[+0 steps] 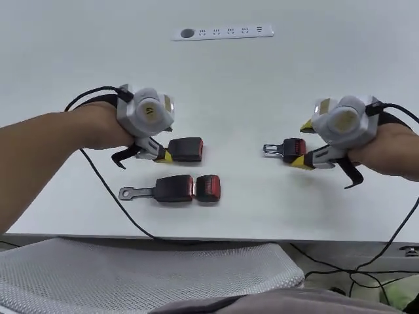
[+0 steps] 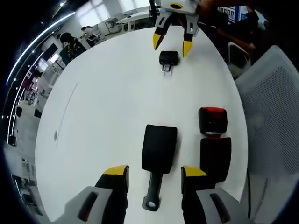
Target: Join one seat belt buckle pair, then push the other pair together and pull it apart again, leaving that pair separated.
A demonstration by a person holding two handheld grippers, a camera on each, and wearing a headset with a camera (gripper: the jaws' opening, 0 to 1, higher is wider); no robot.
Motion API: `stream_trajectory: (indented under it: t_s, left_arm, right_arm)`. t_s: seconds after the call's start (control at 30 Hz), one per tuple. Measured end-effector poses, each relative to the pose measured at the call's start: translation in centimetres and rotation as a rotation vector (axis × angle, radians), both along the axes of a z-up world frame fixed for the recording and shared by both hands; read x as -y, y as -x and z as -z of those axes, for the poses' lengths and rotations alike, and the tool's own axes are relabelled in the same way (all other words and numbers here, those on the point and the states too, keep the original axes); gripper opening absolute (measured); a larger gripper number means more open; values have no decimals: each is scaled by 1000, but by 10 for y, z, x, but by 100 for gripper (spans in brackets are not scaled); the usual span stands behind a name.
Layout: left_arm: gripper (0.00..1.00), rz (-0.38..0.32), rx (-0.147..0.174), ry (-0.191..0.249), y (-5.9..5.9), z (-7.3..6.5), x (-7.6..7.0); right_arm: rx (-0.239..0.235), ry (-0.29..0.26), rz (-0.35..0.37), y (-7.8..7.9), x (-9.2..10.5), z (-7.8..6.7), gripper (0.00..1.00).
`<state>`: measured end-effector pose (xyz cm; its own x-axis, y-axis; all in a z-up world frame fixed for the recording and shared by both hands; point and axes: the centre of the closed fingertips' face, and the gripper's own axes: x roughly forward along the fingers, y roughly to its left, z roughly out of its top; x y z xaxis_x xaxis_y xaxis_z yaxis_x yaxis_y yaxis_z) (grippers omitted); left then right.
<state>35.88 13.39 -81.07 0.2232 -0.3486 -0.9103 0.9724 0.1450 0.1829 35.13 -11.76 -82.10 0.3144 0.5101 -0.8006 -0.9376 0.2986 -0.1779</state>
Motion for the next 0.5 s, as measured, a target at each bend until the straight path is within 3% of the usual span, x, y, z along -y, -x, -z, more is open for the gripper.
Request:
stream_trajectory:
  t_s: [0.07, 0.17, 0.23, 0.33, 0.5]
  left_arm:
    - [49, -1, 12, 18, 11, -7, -5]
    - [54, -13, 19, 46, 29, -14, -13]
    - [57, -61, 27, 86, 37, -19, -18]
    - [64, -108, 39, 120, 49, -25, -26]
    - [72, -235, 65, 237, 65, -42, -40]
  right_arm:
    - [3, -66, 29, 5, -8, -10, 52]
    - [5, -107, 47, 16, -13, -22, 54]
    - [17, -153, 61, 24, -18, -31, 56]
    - [-20, -205, 95, 39, -22, -38, 61]
    - [-16, -240, 122, 60, -15, -46, 67]
